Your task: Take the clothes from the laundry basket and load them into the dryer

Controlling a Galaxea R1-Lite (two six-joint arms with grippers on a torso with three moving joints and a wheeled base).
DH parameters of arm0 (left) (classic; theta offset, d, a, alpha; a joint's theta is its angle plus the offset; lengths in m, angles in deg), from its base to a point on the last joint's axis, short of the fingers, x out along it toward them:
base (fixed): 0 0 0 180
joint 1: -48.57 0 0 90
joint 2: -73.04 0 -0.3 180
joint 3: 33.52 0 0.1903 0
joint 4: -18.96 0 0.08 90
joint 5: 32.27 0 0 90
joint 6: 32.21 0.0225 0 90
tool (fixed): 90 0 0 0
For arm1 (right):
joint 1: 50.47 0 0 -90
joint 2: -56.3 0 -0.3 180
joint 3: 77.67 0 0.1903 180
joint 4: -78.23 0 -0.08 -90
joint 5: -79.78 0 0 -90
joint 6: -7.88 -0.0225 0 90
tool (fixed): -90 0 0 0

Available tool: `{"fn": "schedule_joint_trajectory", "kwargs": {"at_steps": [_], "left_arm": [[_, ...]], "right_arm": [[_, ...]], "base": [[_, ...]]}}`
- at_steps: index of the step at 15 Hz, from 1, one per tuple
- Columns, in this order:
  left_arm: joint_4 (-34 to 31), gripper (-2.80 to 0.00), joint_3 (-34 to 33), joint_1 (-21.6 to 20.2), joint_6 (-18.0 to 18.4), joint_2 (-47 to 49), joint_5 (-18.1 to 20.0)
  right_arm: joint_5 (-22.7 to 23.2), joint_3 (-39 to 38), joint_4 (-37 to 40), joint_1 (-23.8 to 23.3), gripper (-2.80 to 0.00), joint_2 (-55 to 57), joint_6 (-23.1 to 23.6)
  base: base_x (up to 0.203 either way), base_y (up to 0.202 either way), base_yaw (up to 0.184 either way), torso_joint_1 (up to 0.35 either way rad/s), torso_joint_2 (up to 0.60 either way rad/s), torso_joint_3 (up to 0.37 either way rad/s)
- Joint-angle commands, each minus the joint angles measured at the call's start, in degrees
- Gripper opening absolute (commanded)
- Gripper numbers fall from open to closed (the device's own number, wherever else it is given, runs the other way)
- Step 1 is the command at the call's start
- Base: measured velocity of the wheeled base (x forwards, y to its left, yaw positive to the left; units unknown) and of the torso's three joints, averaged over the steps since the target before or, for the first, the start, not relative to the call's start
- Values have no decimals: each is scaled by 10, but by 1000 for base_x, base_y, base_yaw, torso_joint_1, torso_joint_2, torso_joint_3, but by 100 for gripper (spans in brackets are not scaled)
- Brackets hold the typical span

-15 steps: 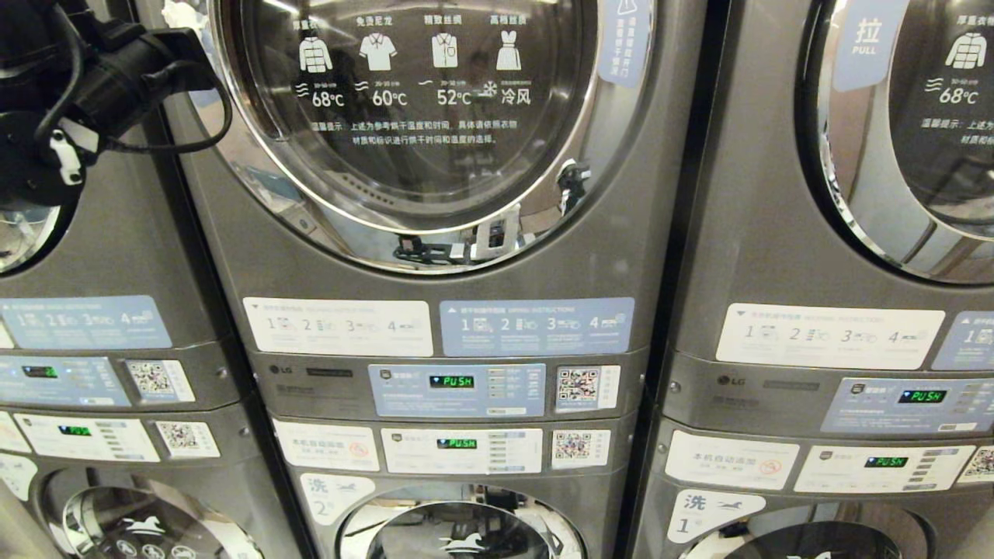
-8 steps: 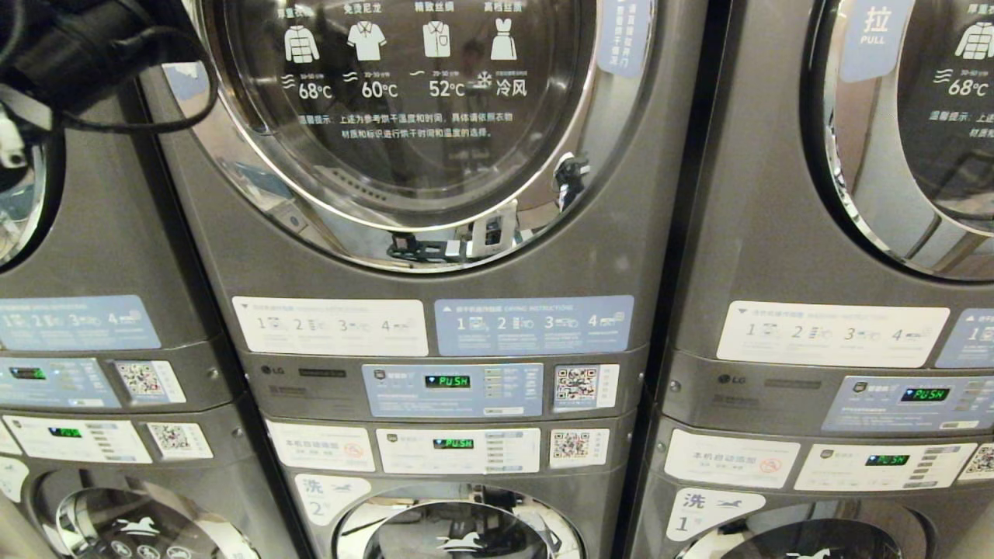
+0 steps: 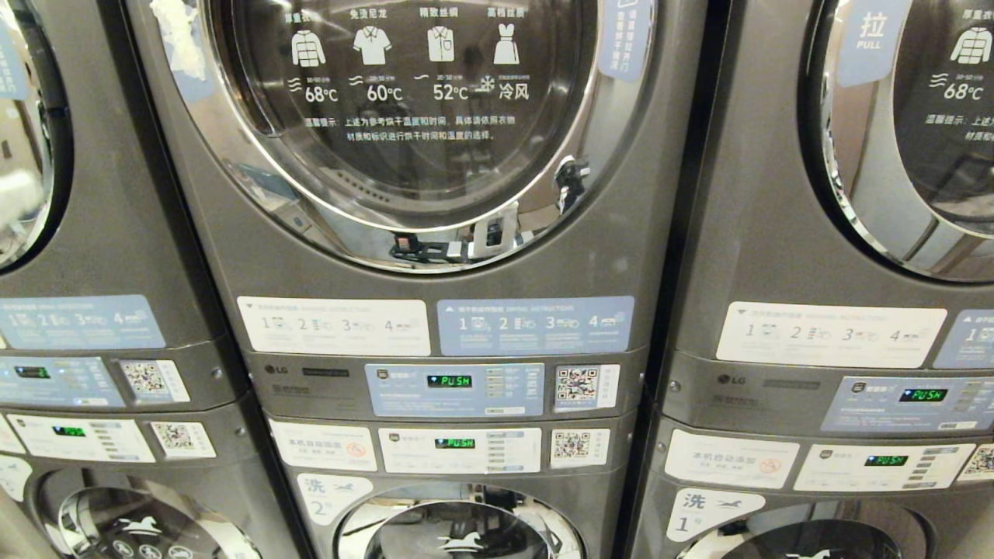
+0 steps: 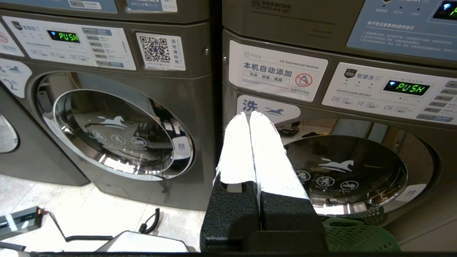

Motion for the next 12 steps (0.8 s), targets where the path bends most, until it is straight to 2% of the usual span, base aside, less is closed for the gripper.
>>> {"fn": "schedule_joint_trajectory", "kwargs": {"at_steps": [1, 3, 6, 7, 10, 12], "left_arm": [[-44, -280, -124, 0, -1, -139, 15], [-89, -280, -256, 0, -2, -190, 42], [-122, -280, -405, 0, -2, -238, 62], [-130, -280, -432, 0, -4, -253, 55], [-141, -280, -446, -2, -27, -232, -20], [-139, -280, -458, -14, -28, -252, -33]], "right_arm": [[0, -1, 0, 0, -280, 1, 0], [0, -1, -1, 0, -280, 1, -1], [0, -1, -1, 0, -280, 1, -1], [0, -1, -1, 0, -280, 1, -1], [0, -1, -1, 0, -280, 1, -1], [0, -1, 0, 0, -280, 1, 0]], "base": [[0, 0, 0, 0, 0, 0], [0, 0, 0, 0, 0, 0], [0, 0, 0, 0, 0, 0], [0, 0, 0, 0, 0, 0], [0, 0, 0, 0, 0, 0], [0, 0, 0, 0, 0, 0]]}}
